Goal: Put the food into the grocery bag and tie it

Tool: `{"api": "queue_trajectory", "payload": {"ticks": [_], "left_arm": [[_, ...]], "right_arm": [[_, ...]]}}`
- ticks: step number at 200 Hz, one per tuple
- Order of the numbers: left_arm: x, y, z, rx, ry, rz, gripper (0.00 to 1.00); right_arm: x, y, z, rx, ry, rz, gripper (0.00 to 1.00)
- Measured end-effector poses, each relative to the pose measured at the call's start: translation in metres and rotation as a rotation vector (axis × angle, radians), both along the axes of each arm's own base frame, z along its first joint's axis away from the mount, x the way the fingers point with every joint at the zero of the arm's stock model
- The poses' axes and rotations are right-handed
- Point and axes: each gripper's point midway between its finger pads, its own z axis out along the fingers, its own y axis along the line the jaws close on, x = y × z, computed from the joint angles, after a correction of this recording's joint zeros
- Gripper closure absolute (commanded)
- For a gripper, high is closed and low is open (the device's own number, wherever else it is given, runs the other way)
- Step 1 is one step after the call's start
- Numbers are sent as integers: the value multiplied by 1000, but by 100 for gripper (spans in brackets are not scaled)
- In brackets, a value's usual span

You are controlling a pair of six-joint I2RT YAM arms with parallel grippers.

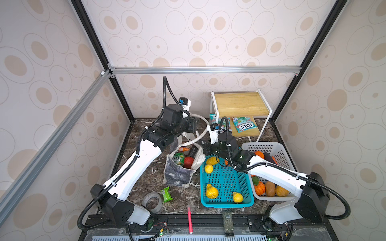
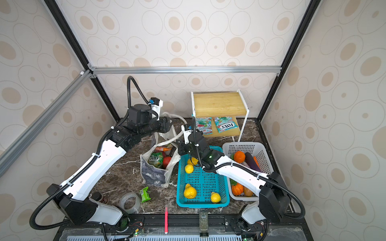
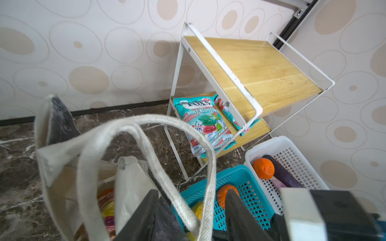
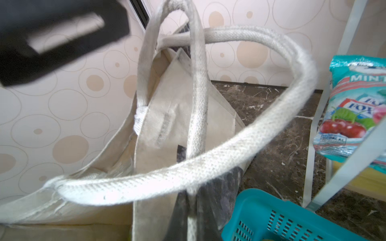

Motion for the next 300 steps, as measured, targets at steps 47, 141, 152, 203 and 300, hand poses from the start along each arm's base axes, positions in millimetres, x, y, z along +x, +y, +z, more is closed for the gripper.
{"api": "queue_trajectory", "payload": {"ticks": [47,141,152,203,300], "left_arm": [[5,-9,-28,-82,61,14,43],[38,-1,-25,-163,-25,175,43],[41,-1,-22,-188,-45,186,53],[45,-9,-1,-284,-94,173,100],[35,-14,12,-349,-98,126,100]], "right_arm": [[0,1,8,29,-41,5,100],[-10,-9,19,81,-83,6,100],[-10,-9,19,81,-83,6,100],[-9,-10,19,81,-81,-3,100],[-27,-38,34,63,-75,9,26]]}}
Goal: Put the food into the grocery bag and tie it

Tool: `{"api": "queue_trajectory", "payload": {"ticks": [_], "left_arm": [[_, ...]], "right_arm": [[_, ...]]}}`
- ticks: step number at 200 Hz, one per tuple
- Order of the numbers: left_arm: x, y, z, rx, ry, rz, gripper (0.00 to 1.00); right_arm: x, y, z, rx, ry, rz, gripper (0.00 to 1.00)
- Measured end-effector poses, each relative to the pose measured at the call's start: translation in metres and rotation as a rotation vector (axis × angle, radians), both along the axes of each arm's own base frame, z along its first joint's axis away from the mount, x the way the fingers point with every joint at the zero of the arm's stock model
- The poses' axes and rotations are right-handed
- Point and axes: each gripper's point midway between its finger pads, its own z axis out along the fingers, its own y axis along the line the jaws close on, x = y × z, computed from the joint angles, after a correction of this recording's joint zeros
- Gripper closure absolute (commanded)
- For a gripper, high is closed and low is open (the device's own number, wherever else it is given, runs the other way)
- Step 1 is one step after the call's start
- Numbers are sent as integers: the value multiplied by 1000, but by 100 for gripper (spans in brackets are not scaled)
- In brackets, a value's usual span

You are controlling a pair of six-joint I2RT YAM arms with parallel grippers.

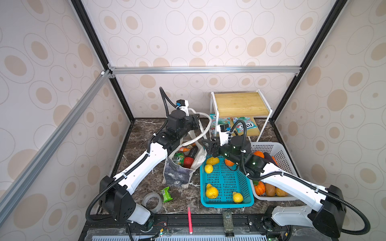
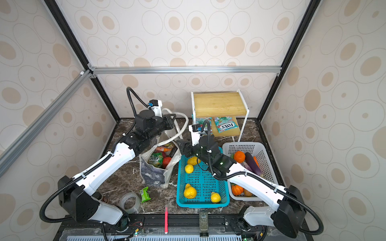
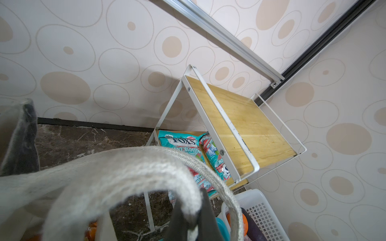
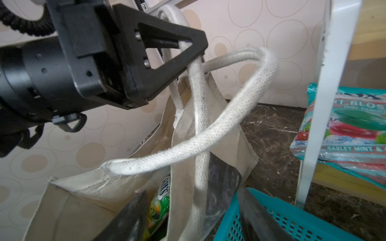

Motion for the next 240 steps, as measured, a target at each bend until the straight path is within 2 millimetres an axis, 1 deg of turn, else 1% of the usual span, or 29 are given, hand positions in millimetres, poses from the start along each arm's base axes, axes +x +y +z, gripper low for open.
{"api": "queue_trajectory", "payload": {"ticks": [14,26,50,58,74,93,113,136,149,165,186,210,240], "left_arm": [[-3,1,5,-16,-4,-8,100],[-5,0,8,-27,-6,-16,100],[-7,1,10,-39,-4,-23,100],[-7,0,11,-43,-2,-27,100],[-9,-1,12,-54,1,-36,100],[-11,0,15,-65,2,-41,100],[-14,1,19,-76,-1,-48,100],[-16,0,21,-89,2,-57,100],[-16,-1,21,-95,6,-61,100],[-16,-1,21,-101,8,-60,100],[-17,0,18,-113,11,-59,100],[-18,1,9,-113,27,-56,100],[-17,4,2,-106,31,-38,100]], "right_arm": [[1,-7,0,4,9,12,25],[3,-14,-4,3,22,15,25],[8,-31,-26,-15,65,2,26],[10,-35,-33,-20,80,-2,29],[12,-38,-40,-25,96,-2,37],[15,-34,-44,-31,95,15,41],[20,-24,-54,-31,101,43,46],[23,-8,-69,-22,126,109,45],[22,2,-73,-1,138,156,40],[20,12,-70,40,133,207,32],[19,24,-56,99,112,269,27],[16,40,-36,145,79,337,24],[6,56,-15,193,41,412,23]]}}
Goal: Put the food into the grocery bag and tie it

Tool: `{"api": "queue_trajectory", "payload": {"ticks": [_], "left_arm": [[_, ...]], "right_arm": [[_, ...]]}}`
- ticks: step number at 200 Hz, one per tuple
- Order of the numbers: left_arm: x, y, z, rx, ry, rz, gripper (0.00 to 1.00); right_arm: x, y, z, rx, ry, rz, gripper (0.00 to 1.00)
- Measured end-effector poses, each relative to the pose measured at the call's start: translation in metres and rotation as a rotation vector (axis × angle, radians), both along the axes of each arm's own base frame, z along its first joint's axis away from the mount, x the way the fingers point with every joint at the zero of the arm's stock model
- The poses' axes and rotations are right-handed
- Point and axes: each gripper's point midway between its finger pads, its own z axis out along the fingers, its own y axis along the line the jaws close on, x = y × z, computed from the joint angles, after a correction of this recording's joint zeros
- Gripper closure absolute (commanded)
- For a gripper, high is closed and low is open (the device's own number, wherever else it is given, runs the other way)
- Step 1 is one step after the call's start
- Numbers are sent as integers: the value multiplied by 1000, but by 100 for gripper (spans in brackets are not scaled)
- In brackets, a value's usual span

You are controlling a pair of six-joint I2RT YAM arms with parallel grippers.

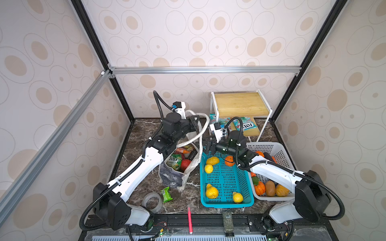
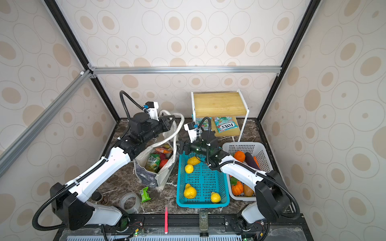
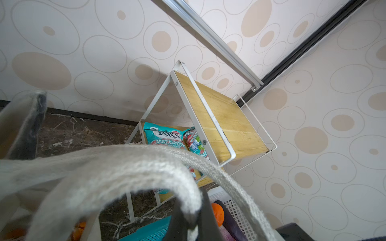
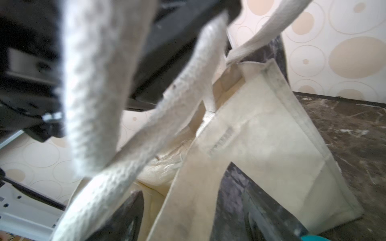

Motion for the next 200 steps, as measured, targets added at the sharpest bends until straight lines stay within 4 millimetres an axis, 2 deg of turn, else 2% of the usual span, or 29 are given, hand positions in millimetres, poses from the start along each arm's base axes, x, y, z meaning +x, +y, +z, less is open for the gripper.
{"api": "queue_trajectory", "payload": {"ticks": [36,79,157,200], "left_arm": [[2,8,-11,11,-9,44,100],[5,12,-32,16,-10,72,100],[6,17,-16,-56,-120,99,100],[5,19,-19,-81,-140,103,100]], "right_arm": [[-3,14,6,43,6,55,27],[-17,34,6,55,0,123,31],[-14,44,20,157,-16,129,41],[-14,47,27,206,-8,130,50]]}}
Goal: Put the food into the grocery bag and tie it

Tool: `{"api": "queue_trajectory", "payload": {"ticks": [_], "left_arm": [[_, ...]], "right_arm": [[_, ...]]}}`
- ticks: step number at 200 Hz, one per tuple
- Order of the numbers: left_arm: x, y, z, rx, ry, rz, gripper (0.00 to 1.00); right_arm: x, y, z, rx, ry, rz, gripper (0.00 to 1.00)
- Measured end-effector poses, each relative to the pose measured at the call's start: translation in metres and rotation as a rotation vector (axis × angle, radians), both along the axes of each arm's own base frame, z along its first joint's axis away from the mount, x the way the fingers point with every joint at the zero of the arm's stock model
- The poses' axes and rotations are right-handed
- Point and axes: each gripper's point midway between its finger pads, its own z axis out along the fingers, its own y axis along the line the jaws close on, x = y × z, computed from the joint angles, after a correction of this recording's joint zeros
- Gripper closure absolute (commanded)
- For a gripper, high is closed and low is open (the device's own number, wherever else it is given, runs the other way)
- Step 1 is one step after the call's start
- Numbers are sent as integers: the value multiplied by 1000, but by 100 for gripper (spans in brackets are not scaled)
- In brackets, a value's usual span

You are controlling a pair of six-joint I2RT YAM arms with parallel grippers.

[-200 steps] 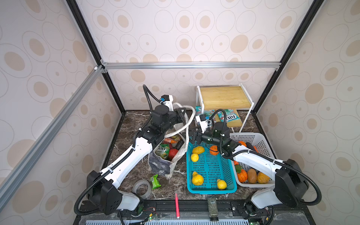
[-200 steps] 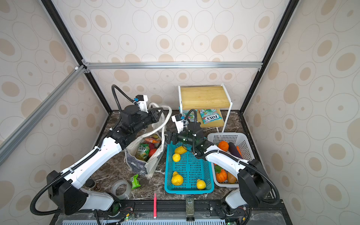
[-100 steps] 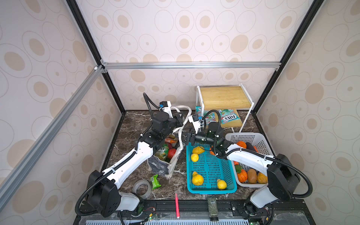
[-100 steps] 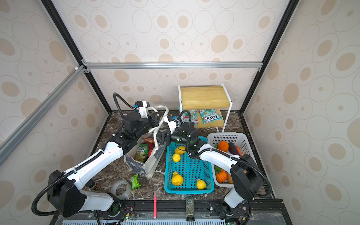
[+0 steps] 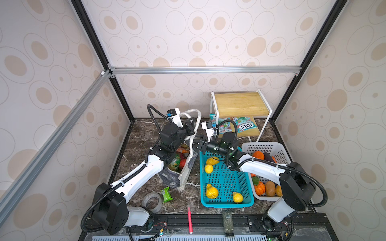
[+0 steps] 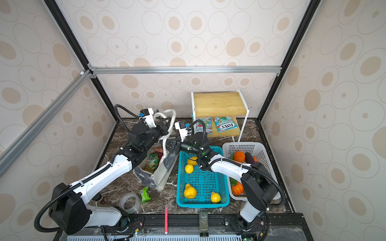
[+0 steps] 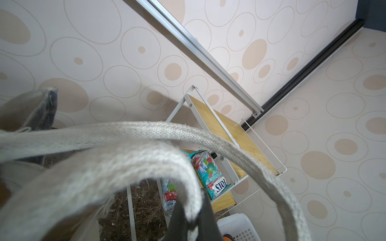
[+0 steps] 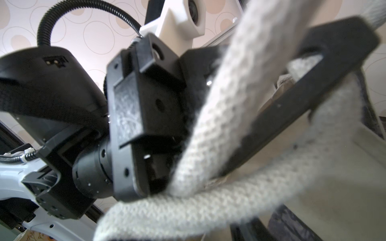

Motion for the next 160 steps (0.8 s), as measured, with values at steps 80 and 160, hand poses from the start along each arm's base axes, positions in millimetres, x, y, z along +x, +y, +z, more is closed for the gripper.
{"api": "queue_trajectory", "payload": {"ticks": [80,160], "left_arm": [[-3,8,-1,-30,-1,18,100],[0,25,-3,10,64,52,100]], "right_arm": [[-1,5,3,37,28,10,95],[8,-9,-15,-50,104,-105,100]]}}
